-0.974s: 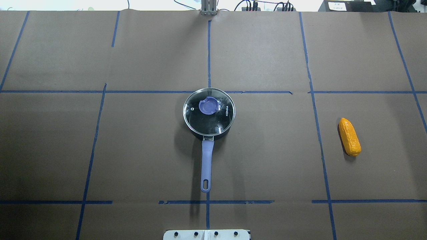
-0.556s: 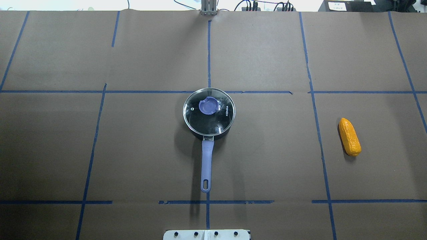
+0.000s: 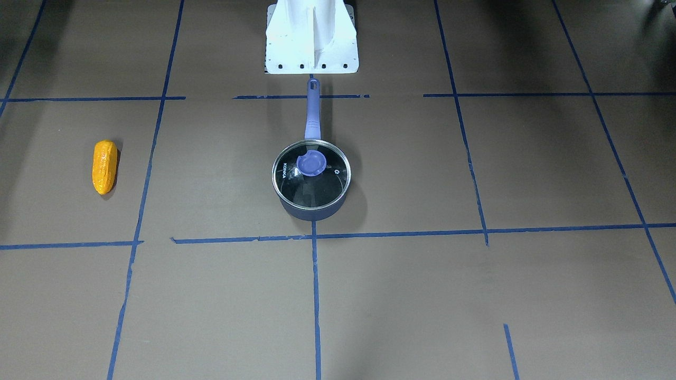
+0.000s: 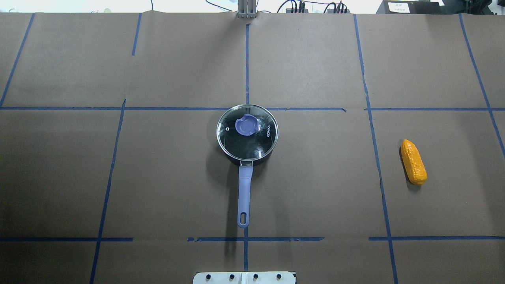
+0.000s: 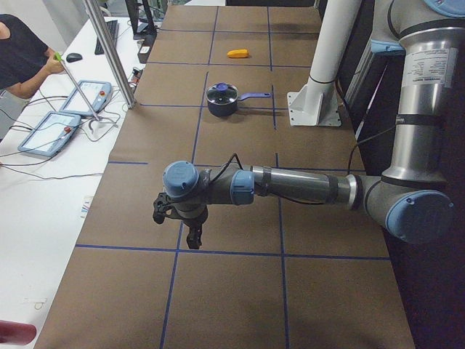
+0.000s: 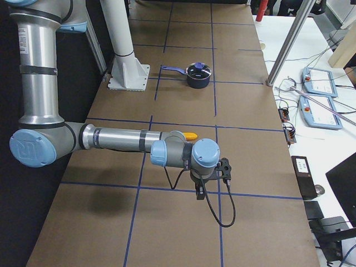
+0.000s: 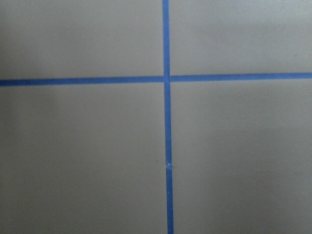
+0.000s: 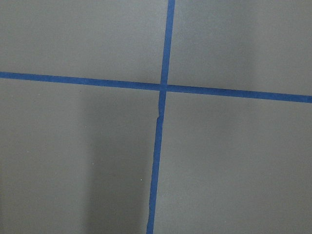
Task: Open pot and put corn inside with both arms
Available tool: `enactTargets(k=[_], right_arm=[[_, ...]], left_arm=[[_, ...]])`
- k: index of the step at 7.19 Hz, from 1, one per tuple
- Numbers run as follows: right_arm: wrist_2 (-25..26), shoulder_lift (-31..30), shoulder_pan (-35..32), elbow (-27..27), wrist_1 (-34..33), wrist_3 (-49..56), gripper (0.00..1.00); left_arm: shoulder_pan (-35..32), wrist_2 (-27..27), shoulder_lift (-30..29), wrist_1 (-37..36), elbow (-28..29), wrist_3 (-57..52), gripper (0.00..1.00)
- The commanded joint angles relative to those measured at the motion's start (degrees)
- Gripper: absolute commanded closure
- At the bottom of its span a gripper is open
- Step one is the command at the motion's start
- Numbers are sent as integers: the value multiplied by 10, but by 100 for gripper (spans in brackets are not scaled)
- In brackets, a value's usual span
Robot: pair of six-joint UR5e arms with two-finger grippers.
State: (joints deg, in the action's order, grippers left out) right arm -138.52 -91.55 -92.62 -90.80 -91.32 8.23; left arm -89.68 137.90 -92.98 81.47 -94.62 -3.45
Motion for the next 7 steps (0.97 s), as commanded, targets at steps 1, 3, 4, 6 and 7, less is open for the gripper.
enactTargets(k=[1, 3, 4, 6, 7], right_arm=[[0, 1, 0, 0, 0, -1, 0], [-1, 1, 0, -1, 0, -1, 0], [-1, 1, 1, 1, 0, -1, 0], [-1, 1, 1, 2, 0, -1, 0], [-1, 1, 1, 3, 0, -1, 0]], left_arm=[[29, -29, -62, -90, -33, -1, 0], [60, -71, -101, -188, -120, 1, 0], [79, -72, -114, -205, -156, 23, 0], [187, -77, -133, -205, -243, 214, 0], [255, -103, -174, -205, -249, 307, 0]])
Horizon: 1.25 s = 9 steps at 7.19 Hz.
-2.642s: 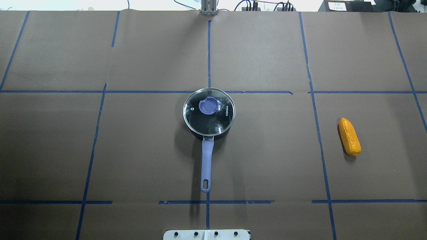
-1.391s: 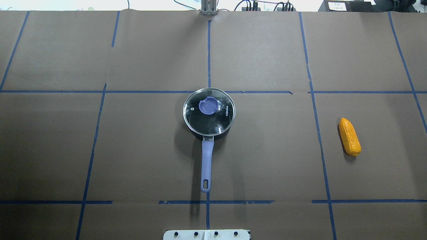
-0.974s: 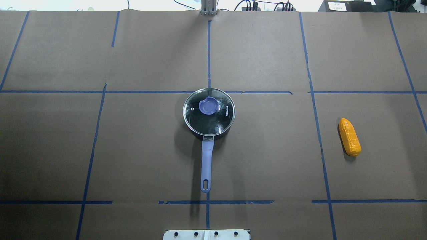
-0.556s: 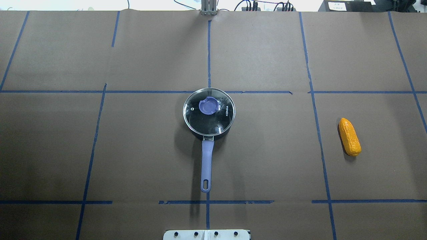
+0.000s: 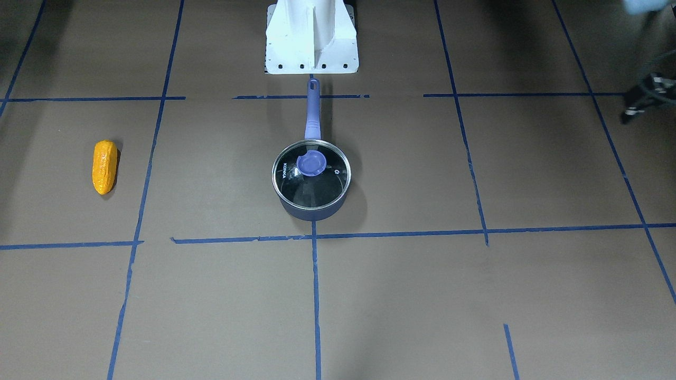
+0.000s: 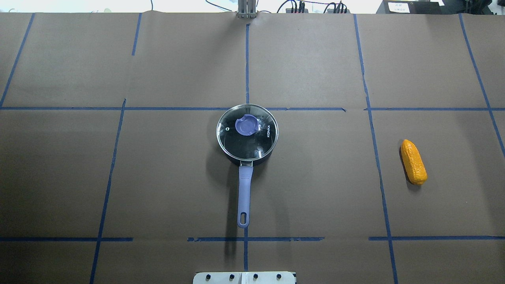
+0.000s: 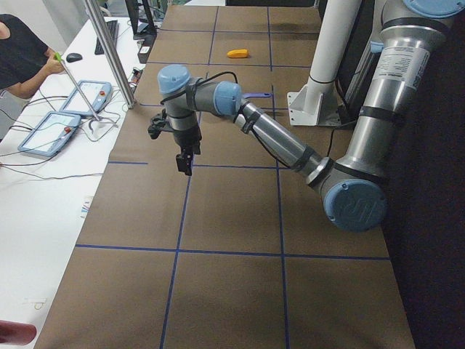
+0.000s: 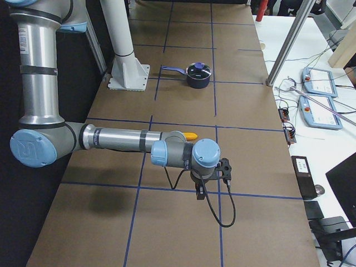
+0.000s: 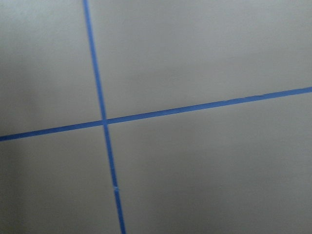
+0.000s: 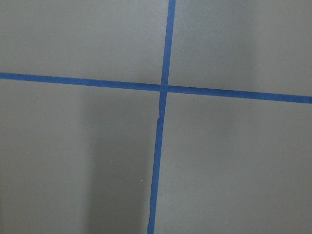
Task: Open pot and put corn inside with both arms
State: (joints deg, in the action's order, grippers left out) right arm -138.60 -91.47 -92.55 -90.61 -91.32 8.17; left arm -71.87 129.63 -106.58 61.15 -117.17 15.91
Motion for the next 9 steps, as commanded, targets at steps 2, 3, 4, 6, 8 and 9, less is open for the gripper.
enactTargets(k=[2, 3, 4, 6, 8, 9], right_arm=[[0, 1, 0, 0, 1, 2, 0], [0, 0, 0, -1, 1, 2, 0], [1, 1, 0, -4, 1, 2, 0], [4, 1, 0, -2, 1, 3, 0], [4, 0, 0, -2, 1, 4, 0], [4, 1, 1, -2, 1, 4, 0]], left_arm=[[219, -74, -118, -1, -12, 260, 0], [253, -96, -184, 1, 26, 334, 0], [274, -111, -231, 5, 66, 367, 0], [301, -111, -342, 19, 161, 418, 0], [315, -111, -400, 83, 246, 482, 0], [331, -111, -405, 93, 252, 486, 0]])
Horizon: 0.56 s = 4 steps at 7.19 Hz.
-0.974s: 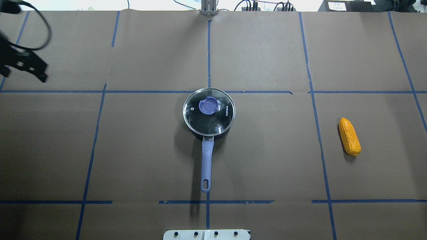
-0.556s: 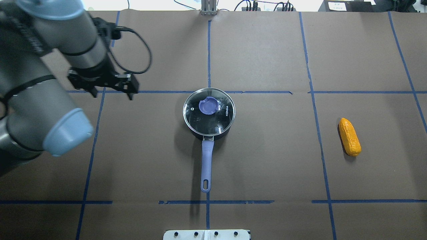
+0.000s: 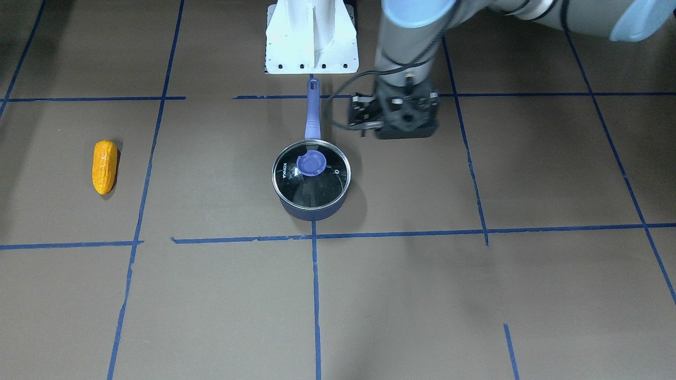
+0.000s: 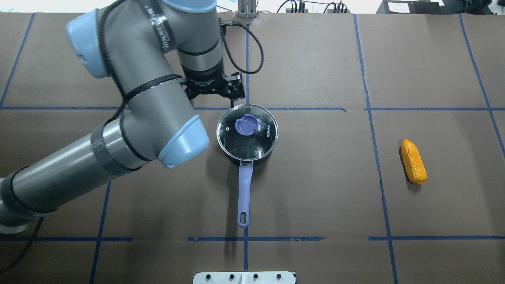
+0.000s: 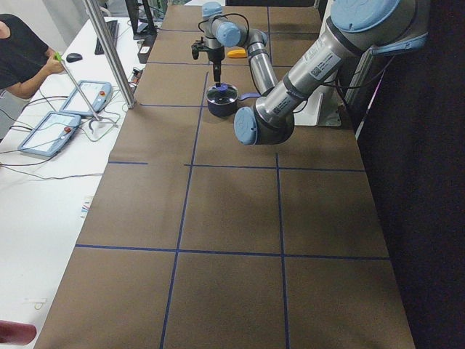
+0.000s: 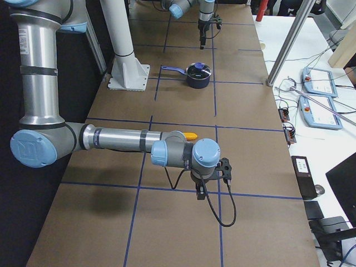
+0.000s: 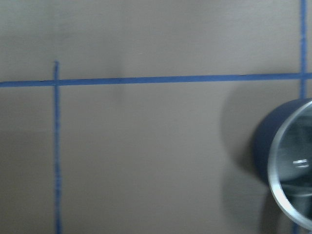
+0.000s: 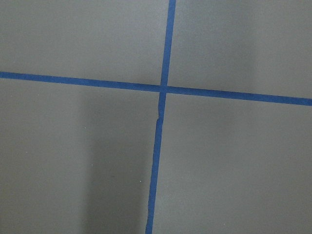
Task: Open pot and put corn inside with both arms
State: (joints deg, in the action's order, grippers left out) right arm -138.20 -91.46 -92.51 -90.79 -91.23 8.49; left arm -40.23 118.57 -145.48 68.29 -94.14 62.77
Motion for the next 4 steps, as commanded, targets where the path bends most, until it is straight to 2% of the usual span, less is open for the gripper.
enactTargets(k=[1, 2, 3, 4], right_arm=[[-1, 1, 0, -1, 0, 0, 0], [0, 1, 0, -2, 0, 0, 0], [0, 1, 0, -1, 0, 0, 0], [0, 1, 0, -1, 1, 0, 0]], left_arm=[[20, 0, -39, 40, 59, 44, 0], [30, -1, -60, 81, 116, 69, 0], [32, -1, -60, 117, 143, 84, 0], [37, -1, -60, 119, 151, 85, 0]])
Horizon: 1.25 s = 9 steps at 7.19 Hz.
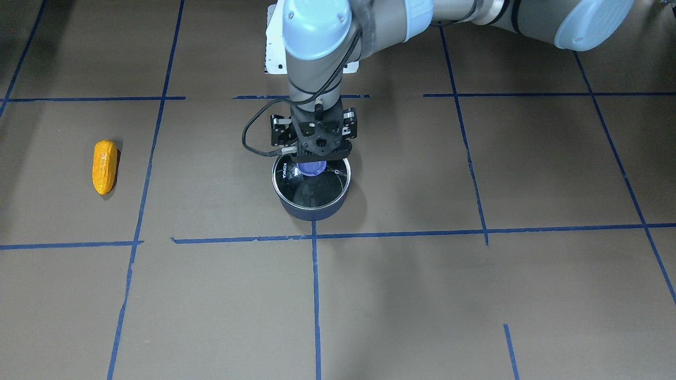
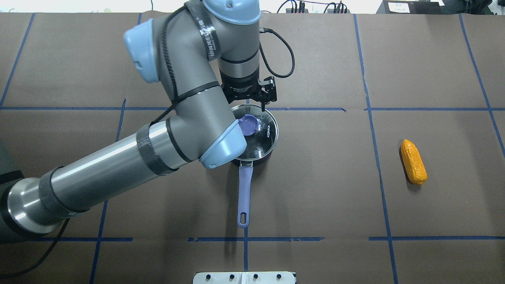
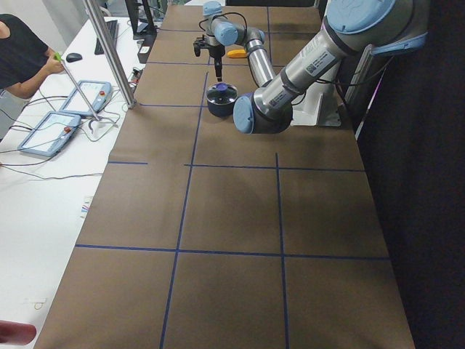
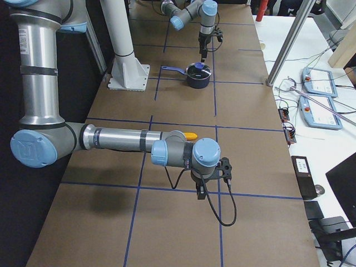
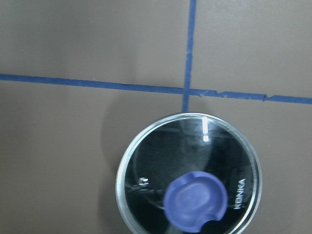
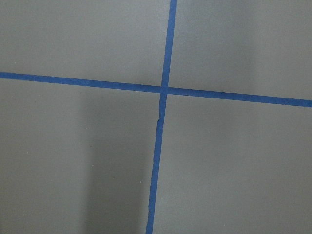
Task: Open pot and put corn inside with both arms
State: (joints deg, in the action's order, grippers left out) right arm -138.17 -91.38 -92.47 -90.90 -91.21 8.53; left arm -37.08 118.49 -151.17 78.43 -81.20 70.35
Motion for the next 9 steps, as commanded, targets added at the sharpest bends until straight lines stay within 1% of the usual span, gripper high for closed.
enactTargets(k=[1, 4, 9], right_arm=[[0, 0, 0, 0, 0, 0, 0], [0, 1, -1, 1, 0, 0, 0], [0, 2, 0, 3, 1, 0, 0]], left_arm=[[9, -1, -2, 17, 22, 12, 0], [10, 0, 6, 19, 30, 16, 0], [21, 0, 16, 45, 32, 38, 0]])
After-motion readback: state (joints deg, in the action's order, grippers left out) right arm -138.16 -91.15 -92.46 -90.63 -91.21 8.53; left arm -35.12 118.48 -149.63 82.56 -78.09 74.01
